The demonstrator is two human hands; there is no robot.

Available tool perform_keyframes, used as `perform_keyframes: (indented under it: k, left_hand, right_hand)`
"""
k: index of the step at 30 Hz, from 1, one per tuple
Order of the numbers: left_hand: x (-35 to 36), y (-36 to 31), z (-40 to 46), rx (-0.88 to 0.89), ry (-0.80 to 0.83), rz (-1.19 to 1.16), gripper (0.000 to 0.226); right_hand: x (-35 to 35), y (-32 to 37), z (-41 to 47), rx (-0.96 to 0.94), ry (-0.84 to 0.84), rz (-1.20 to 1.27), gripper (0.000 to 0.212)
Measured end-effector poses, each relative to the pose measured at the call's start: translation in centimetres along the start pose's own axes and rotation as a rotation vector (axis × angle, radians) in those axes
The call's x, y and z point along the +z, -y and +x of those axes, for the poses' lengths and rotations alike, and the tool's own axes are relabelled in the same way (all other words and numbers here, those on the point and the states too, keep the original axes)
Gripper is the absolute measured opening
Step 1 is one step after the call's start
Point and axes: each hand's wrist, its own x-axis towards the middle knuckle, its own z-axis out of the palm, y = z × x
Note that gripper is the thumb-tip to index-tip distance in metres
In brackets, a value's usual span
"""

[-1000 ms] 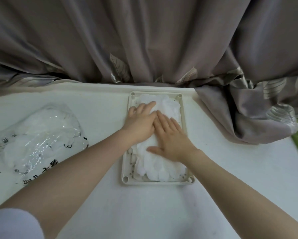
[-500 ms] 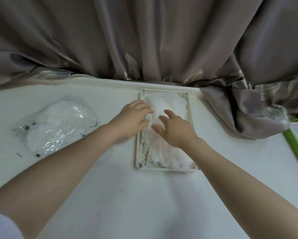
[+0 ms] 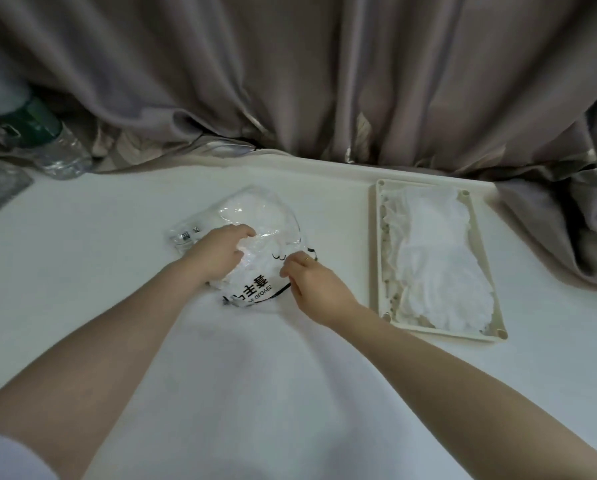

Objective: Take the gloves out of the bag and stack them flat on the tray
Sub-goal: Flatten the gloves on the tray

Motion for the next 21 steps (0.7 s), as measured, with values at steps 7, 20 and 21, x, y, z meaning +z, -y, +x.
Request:
perform_keyframes:
  k: [7,20,21]
  left_hand:
    - [-0.4,0.3,-0.1,0.082,-0.125,-0.355,0.019]
    - [0.3,3.7,0.8,0.209,-0.261,-0.31,0.016]
    - [0.5,3.8,0.8,0.212,-0.24,-0.304,0.021]
  right_hand:
    - [3.7,1.2,3.7,0.223,0.123,0.019,0.052]
    - [4.9,3.0,9.2,0.328,0.11,-0.208,0.021]
    - [4.9,2.9,9.1,0.312,0.105,-0.207,0.019]
